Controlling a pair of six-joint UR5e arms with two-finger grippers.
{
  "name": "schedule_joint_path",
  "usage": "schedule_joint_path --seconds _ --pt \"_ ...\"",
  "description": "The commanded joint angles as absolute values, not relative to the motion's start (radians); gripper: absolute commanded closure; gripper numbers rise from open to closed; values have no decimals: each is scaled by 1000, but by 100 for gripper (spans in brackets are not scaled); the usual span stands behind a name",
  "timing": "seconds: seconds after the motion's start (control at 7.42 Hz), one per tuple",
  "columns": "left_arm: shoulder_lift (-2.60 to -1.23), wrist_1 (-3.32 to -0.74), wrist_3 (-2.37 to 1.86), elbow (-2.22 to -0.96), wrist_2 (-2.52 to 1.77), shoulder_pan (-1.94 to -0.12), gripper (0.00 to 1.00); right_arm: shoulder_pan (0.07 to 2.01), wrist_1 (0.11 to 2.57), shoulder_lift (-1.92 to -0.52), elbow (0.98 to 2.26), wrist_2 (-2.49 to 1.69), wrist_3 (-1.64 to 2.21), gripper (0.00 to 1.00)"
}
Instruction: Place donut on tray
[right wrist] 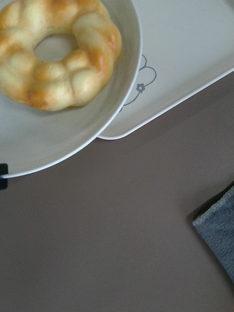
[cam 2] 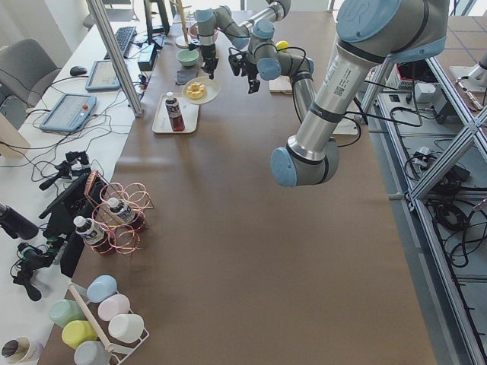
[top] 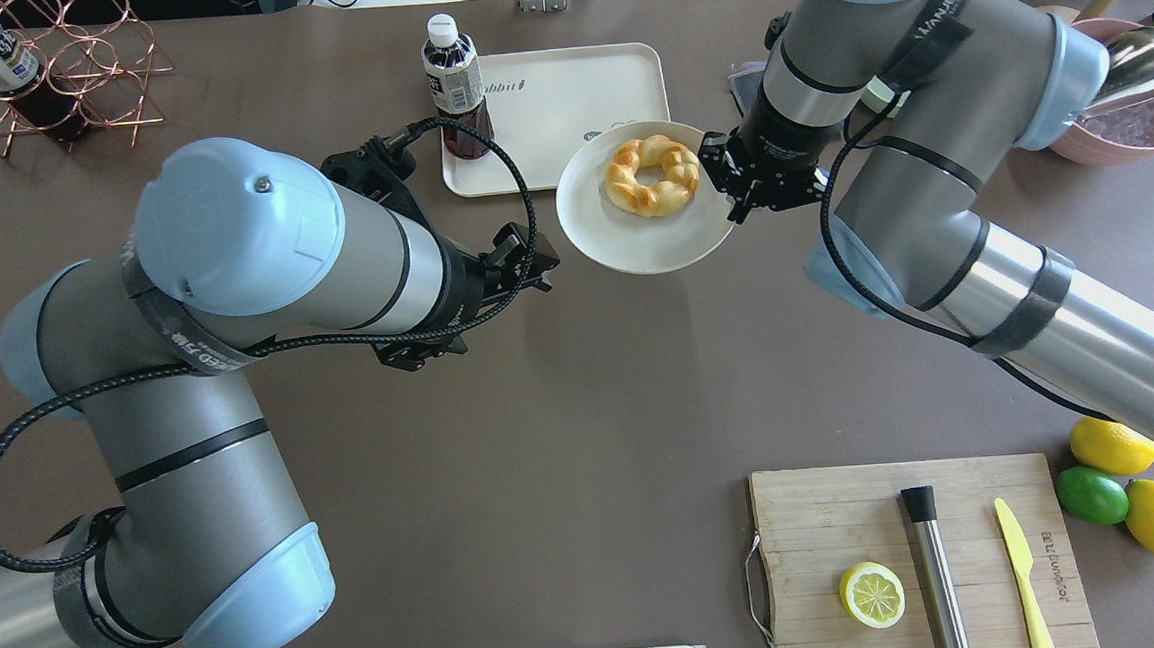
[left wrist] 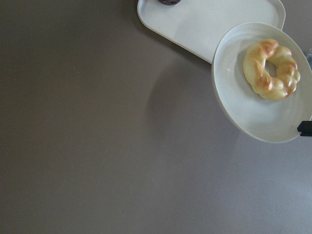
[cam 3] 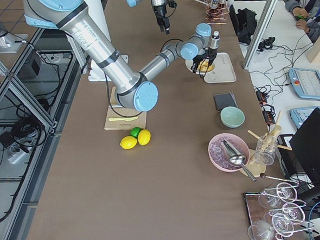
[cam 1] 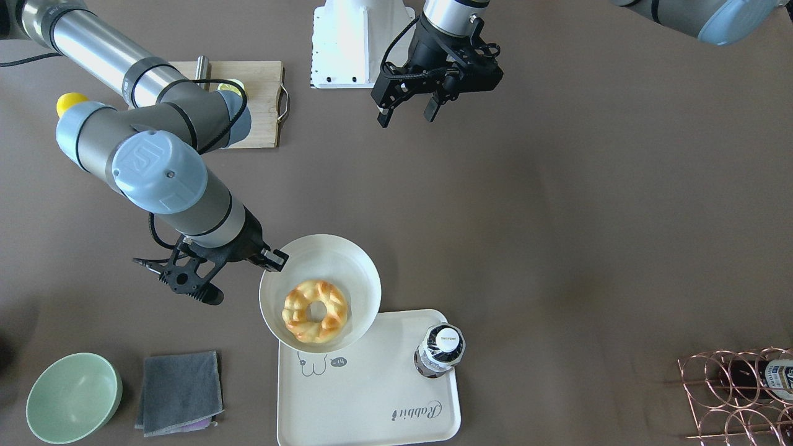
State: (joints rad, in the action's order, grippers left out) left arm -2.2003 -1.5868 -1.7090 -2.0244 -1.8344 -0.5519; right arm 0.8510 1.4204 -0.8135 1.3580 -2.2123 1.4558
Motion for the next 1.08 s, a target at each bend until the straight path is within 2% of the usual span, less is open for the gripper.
schedule_joint_path --seconds 0.0,0.4,0.67,0.94 --pt "-2174 -1586 -1671 -2026 -1859 -587 2 870 1298 -729 1159 -2207 1511 100" --pt "-2042 -1565 -1301 -2039 -1955 -690 2 871 1150 -672 1004 -2166 1613 100" --pt "-2005 -1487 -1070 -2042 -2025 -791 2 864 1143 -641 979 -2155 1661 100" --pt "-1906 -1480 -924 -2077 -2036 -857 2 833 1103 -614 933 -2106 1736 100"
